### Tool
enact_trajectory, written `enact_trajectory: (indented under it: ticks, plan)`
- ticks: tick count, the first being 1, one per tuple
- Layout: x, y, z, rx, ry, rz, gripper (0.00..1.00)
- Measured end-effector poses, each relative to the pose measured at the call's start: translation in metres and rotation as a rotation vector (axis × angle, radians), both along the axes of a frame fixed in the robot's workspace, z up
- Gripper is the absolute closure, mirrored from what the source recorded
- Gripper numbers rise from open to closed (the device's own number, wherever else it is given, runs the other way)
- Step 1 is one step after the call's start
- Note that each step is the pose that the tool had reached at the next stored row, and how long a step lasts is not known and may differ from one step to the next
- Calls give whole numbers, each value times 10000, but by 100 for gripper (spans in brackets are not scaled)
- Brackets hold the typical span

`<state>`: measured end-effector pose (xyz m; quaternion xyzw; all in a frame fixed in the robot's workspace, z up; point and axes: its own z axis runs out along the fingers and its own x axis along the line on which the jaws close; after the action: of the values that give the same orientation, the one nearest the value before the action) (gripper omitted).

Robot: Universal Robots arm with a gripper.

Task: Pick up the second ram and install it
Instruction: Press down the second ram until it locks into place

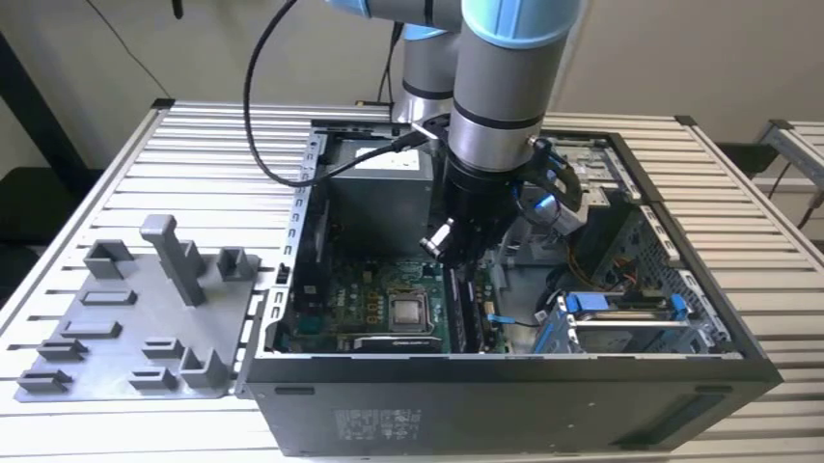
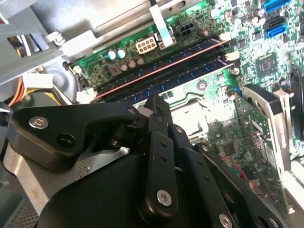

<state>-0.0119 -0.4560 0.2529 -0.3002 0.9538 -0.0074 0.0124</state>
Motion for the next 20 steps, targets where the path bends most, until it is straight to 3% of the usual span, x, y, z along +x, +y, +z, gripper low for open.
enact_trajectory:
  ticks: [20]
  plan:
    - [0,0,-16,0,0,3633,89]
